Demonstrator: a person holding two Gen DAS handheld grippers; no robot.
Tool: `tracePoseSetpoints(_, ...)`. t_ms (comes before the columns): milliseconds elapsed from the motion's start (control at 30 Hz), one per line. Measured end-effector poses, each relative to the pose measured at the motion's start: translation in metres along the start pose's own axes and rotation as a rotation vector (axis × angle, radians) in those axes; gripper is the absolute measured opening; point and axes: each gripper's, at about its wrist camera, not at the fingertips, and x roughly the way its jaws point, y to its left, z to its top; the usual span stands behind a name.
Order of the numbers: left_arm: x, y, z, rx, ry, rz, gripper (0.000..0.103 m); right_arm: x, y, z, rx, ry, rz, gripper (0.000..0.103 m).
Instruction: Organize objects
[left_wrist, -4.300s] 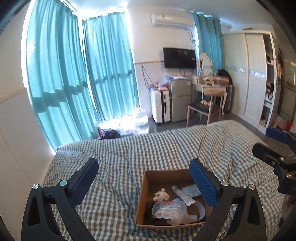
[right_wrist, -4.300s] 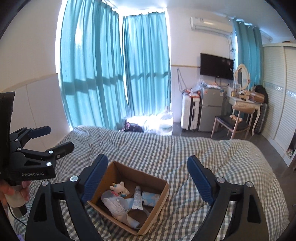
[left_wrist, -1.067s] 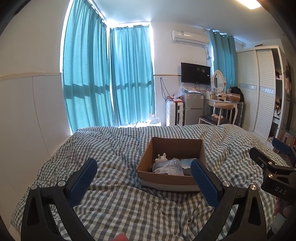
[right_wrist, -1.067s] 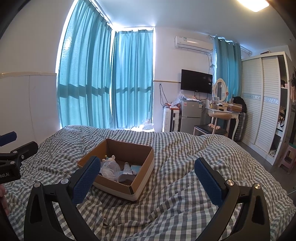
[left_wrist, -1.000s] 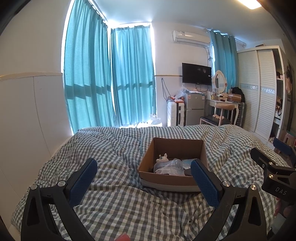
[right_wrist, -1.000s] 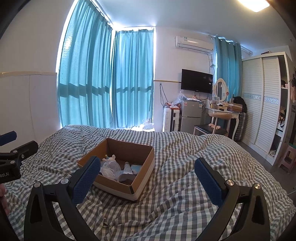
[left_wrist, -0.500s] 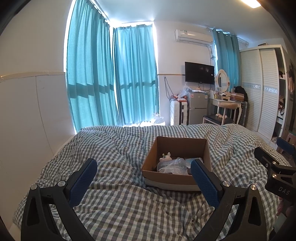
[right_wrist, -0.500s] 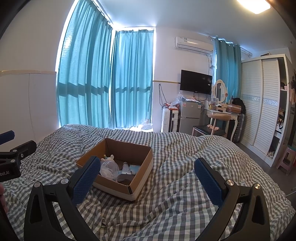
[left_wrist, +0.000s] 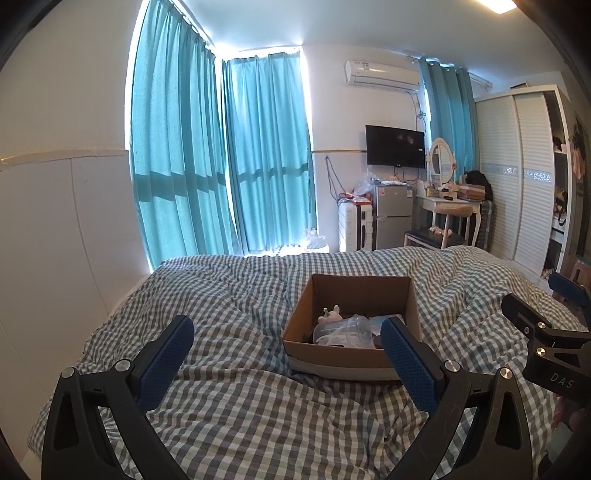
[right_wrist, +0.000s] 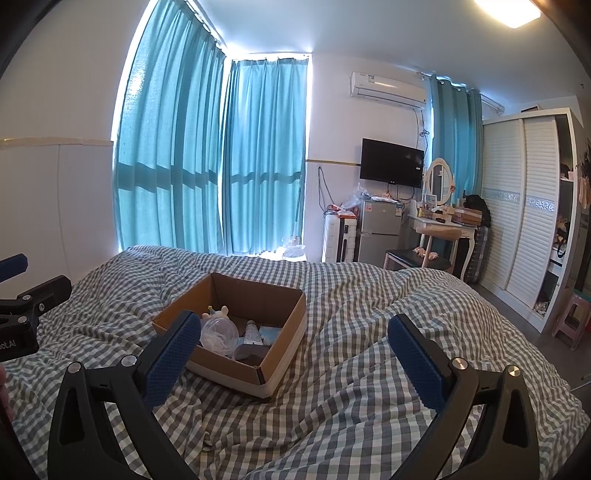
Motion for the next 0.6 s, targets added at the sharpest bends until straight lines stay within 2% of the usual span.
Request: tracePoseSetpoints(600, 0.0, 0.002, -0.003, -0.002, -0.005, -0.022, 0.103, 0.0029, 0.0006, -0.0071, -0.011, 0.011, 0.007, 0.102)
